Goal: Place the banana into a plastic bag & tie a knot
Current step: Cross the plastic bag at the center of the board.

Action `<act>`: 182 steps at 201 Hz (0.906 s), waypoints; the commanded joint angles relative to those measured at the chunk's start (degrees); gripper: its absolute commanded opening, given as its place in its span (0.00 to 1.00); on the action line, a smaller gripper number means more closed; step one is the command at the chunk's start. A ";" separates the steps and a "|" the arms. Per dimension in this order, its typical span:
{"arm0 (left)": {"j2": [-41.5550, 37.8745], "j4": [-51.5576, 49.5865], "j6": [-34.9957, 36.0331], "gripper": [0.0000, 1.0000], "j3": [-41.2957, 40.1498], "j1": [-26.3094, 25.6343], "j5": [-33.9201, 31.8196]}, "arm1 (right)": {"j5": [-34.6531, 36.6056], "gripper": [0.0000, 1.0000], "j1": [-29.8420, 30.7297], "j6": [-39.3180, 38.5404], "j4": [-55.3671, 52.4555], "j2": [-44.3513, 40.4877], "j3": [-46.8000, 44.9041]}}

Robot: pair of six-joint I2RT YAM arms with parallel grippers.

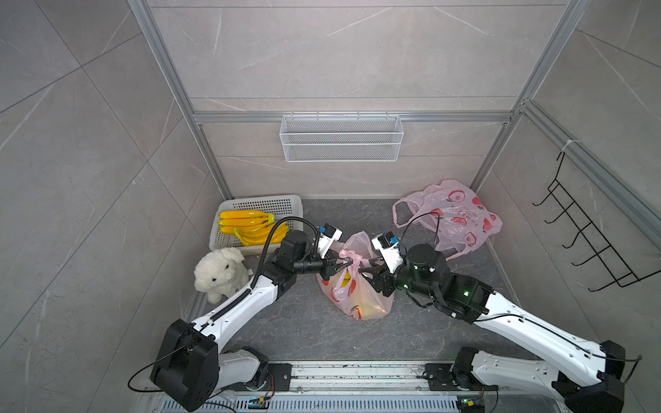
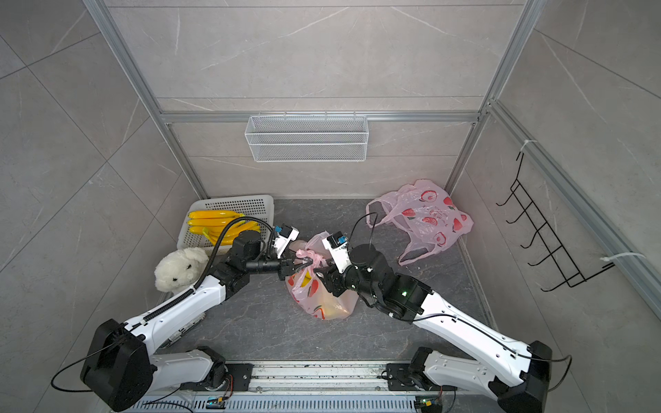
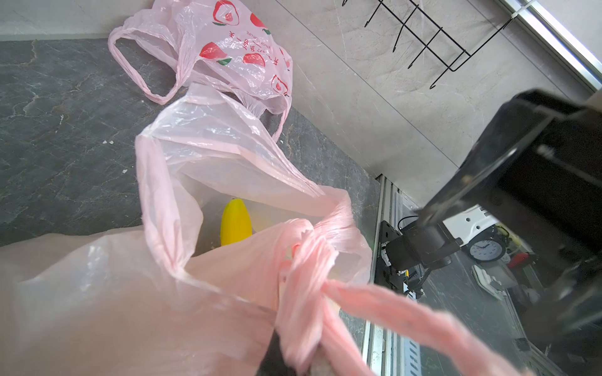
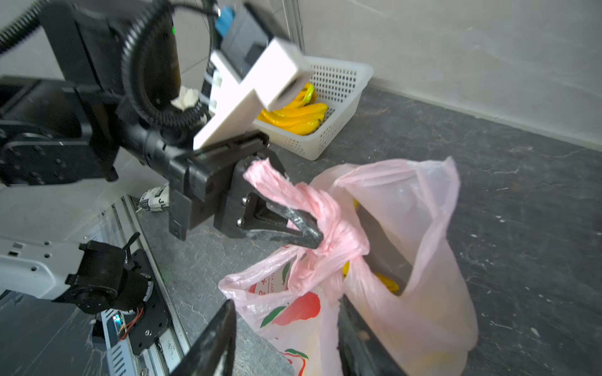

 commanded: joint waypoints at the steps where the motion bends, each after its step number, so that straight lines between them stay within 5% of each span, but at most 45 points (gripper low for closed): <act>1: -2.12 2.16 2.48 0.00 -0.32 -0.44 1.04 | 2.90 0.56 -1.12 -4.68 -8.98 0.64 4.86; 63: -3.68 2.72 5.05 0.00 -1.60 -1.15 2.31 | -5.01 0.66 -3.85 -11.15 -14.40 10.47 12.85; 182: -5.07 5.17 6.82 0.00 -3.40 -1.31 5.50 | -12.04 0.66 -5.12 -17.74 -14.30 18.30 12.43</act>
